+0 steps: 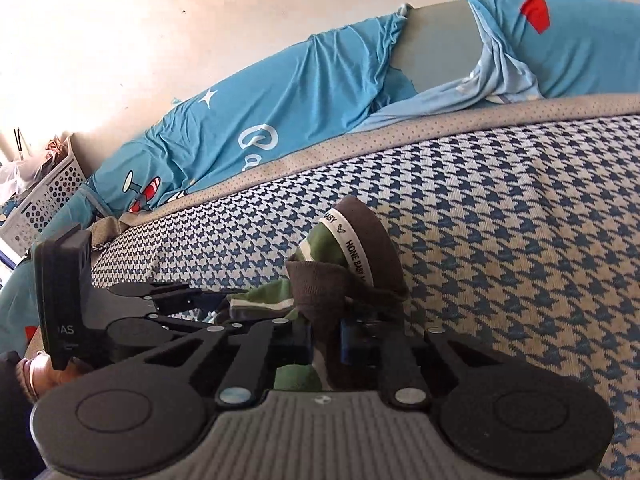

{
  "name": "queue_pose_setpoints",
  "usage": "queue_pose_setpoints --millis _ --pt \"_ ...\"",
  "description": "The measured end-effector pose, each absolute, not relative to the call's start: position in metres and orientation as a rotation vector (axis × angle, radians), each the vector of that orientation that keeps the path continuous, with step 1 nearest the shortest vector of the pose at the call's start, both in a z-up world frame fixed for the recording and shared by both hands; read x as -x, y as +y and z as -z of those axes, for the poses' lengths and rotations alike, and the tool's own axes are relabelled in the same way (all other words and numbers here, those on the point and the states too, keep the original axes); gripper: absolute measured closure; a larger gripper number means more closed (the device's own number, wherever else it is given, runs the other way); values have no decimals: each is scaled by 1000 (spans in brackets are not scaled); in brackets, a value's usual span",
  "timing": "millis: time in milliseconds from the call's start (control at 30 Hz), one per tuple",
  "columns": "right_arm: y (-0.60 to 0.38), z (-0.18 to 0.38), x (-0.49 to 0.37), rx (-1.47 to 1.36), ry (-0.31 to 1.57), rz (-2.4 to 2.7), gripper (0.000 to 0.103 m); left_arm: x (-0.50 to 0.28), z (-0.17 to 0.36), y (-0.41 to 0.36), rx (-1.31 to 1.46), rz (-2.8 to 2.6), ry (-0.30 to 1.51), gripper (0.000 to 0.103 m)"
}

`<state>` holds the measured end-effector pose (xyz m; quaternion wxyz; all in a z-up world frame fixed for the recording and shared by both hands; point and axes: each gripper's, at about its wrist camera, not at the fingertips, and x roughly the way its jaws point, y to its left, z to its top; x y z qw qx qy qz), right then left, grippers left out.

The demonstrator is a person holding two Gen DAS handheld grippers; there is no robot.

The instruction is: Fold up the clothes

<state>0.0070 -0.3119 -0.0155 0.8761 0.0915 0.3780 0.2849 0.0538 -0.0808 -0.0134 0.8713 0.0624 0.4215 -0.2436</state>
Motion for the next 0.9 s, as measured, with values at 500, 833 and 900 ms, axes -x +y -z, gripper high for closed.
queue_pose_setpoints --millis 500,833,900 --pt "-258 -20 -15 -187 558 -700 93 -56 6 -42 -196 213 840 74" --pt "-239 -12 -51 -249 591 -596 77 -73 3 25 -67 -28 887 68" --pt "-246 -9 -54 -258 614 -565 75 -72 -1 30 -40 -12 879 63"
